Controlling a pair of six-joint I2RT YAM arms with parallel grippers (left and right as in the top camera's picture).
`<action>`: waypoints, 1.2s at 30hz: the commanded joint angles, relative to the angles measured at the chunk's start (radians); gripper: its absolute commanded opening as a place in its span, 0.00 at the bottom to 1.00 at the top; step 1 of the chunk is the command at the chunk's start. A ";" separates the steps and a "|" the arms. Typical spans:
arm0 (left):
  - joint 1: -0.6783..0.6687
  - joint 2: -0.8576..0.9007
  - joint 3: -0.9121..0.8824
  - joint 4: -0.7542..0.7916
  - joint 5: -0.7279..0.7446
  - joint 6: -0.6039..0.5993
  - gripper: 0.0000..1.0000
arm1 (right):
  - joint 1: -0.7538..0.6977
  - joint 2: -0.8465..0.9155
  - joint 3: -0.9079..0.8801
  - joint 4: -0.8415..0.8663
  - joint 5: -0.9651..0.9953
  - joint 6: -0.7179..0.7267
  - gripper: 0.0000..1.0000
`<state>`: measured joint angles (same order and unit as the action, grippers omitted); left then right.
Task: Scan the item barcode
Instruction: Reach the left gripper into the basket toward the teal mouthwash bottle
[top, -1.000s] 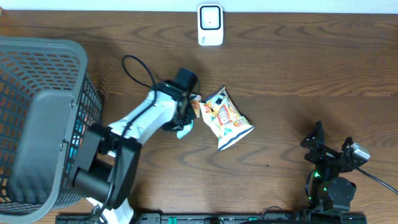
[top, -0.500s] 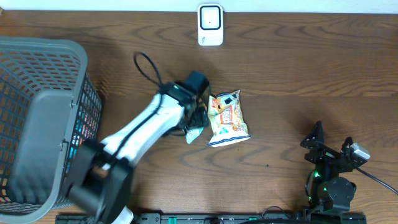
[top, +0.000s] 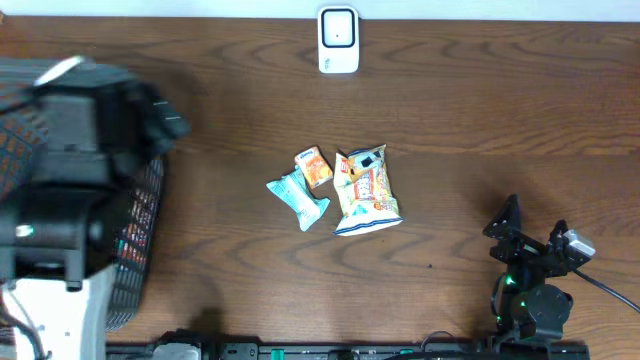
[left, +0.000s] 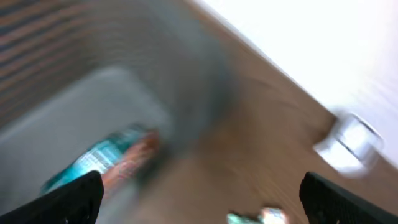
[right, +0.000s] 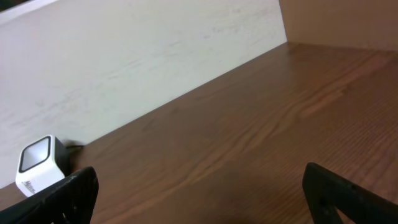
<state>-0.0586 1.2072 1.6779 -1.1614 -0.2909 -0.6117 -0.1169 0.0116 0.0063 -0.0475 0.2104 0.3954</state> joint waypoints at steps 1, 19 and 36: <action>0.242 0.021 -0.034 -0.067 -0.029 -0.298 1.00 | 0.006 -0.006 -0.001 -0.002 0.008 0.011 0.99; 0.730 0.369 -0.334 0.013 0.231 -0.816 1.00 | 0.006 -0.006 -0.001 -0.002 0.008 0.011 0.99; 0.721 0.599 -0.557 0.228 0.393 -0.816 1.00 | 0.006 -0.006 -0.001 -0.002 0.008 0.011 0.99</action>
<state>0.6659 1.7779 1.1767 -0.9592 0.0814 -1.4181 -0.1169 0.0116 0.0063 -0.0475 0.2104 0.3950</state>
